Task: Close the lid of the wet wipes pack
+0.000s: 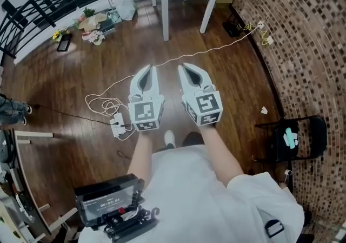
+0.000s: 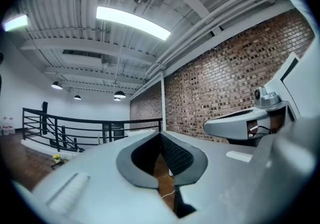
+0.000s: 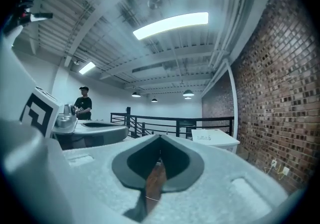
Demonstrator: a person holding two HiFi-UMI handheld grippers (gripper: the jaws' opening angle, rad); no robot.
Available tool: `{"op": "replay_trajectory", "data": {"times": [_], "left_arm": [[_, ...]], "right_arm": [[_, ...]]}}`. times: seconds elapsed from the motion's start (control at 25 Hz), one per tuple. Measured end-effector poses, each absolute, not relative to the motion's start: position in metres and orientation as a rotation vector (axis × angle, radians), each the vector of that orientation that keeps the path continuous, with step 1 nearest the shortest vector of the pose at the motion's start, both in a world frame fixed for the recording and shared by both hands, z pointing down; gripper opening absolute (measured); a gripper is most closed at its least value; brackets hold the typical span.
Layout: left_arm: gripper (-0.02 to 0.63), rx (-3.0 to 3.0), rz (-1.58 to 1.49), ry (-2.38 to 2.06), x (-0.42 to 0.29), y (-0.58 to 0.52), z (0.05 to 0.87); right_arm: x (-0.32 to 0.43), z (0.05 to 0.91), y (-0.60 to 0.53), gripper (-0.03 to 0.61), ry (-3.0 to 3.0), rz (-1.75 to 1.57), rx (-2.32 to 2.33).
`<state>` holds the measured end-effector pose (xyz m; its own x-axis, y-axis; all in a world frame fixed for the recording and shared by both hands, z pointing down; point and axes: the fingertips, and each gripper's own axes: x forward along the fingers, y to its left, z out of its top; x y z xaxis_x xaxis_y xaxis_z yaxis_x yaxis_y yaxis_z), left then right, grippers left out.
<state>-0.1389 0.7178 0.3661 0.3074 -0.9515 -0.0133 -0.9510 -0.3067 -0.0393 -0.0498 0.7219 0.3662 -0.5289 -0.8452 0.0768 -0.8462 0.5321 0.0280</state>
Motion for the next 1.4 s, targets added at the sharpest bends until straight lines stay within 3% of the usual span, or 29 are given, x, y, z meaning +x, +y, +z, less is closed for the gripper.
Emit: {"op": "replay_trajectory", "data": {"times": [0.36, 1.04, 1.4], "left_arm": [[0.017, -2.617, -0.041, 1.777, -0.122, 0.621, 0.385], [0.015, -2.533, -0.137, 1.928, -0.052, 0.348, 0.352], [0.016, -2.558, -0.306, 1.824, -0.024, 0.265, 0.392]], "right_arm": [[-0.030, 0.382, 0.624, -0.008, -2.642, 0.084, 1.552], [0.055, 0.364, 0.328, -0.011, -2.545, 0.144, 1.651], [0.090, 0.393, 0.241, -0.011, -2.539, 0.252, 1.646]]}}
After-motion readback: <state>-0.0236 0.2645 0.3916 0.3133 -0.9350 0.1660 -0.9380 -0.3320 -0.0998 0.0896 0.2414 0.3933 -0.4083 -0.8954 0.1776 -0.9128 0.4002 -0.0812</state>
